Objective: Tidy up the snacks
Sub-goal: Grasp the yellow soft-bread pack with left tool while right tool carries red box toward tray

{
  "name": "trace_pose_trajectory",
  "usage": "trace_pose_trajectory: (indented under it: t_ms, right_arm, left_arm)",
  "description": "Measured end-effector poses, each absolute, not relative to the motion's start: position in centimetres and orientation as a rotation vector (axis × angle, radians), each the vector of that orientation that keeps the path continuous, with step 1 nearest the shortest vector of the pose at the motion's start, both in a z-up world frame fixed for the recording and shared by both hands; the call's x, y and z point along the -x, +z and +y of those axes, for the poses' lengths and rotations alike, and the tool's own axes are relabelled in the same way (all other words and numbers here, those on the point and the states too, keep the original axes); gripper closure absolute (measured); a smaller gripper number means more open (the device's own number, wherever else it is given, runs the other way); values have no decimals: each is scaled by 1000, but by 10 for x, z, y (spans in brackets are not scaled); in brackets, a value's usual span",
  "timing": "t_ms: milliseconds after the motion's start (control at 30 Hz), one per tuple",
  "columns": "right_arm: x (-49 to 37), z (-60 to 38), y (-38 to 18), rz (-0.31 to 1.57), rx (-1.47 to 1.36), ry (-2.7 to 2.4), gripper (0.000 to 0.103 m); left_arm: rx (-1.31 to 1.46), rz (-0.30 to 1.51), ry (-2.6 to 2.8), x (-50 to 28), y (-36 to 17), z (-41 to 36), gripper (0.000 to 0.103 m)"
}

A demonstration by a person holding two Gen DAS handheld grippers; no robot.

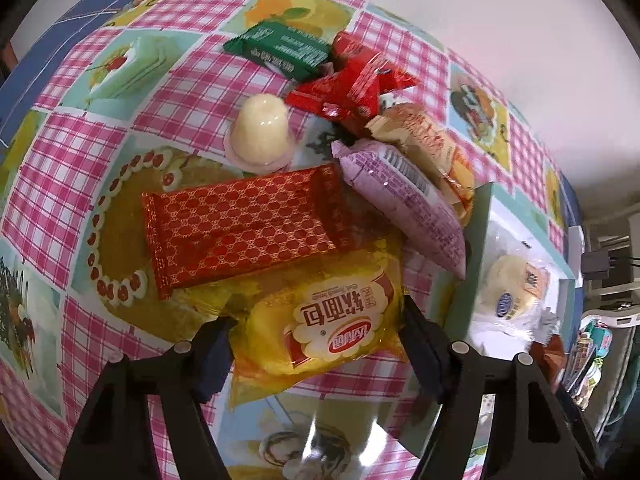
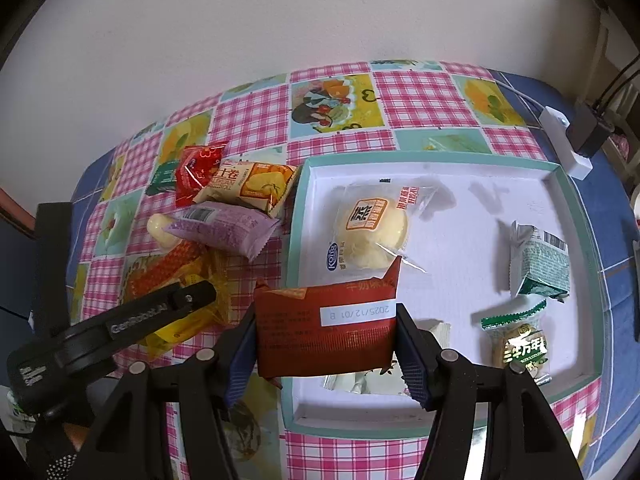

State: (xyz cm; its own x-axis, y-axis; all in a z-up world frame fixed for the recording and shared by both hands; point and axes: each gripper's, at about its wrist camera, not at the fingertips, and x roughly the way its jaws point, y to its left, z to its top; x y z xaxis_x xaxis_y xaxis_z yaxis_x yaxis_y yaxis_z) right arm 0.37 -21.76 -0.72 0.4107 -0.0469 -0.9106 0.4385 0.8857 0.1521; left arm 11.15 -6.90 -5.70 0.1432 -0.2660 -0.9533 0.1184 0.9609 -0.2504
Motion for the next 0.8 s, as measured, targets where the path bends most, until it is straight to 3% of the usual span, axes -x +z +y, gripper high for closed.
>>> trace_pose_trajectory:
  t_ms: [367,800]
  right_arm:
    - [6,-238,0,1066,-483,-347,38]
    - [40,-318,-4,1009,-672,-520,38]
  left_arm:
    - [115,1276,-372,-96,-5,-79,27]
    - [-69,1218,-549,-54,0,-163,27]
